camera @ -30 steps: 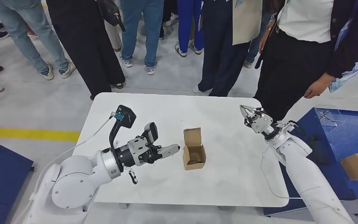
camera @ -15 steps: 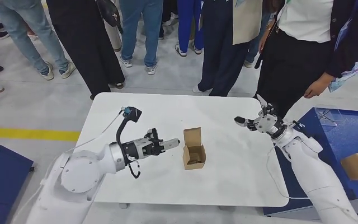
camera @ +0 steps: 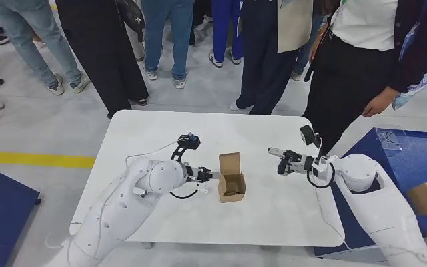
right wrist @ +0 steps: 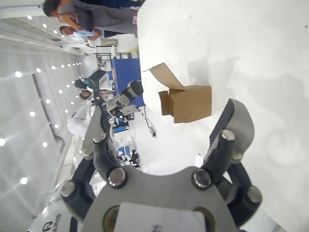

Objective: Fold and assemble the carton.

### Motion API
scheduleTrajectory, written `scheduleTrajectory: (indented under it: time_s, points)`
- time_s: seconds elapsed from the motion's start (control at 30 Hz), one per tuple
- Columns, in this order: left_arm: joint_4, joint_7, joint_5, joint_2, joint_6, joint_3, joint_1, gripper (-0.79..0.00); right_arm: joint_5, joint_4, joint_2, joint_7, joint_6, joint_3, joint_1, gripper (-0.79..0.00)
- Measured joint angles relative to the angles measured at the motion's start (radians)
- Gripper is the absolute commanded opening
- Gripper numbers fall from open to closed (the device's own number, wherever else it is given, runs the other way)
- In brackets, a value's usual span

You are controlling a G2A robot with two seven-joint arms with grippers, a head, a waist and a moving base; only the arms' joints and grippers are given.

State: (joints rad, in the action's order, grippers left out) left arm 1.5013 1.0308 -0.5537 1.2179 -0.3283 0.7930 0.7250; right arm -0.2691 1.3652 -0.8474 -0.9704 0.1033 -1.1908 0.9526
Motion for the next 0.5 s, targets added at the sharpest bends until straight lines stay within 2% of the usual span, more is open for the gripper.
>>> scheduleTrajectory:
  time_s: [0.27, 0.37, 0.5]
  points:
    - [-0.133, -0.024, 0.005, 0.044, 0.023, -0.086, -0.06, 0.0, 0.021, 0.0, -0.002, 0.014, 0.005, 0.017, 0.002, 0.0]
    - [-0.172, -0.035, 0.019, 0.064, 0.038, -0.117, -0.083, 0.0, 0.15, 0.016, 0.001, 0.04, 0.019, 0.04, 0.001, 0.0]
    - [-0.23, -0.045, 0.026, 0.092, 0.043, -0.157, -0.114, 0.0, 0.311, 0.049, 0.004, -0.003, 0.028, 0.084, -0.007, 0.0]
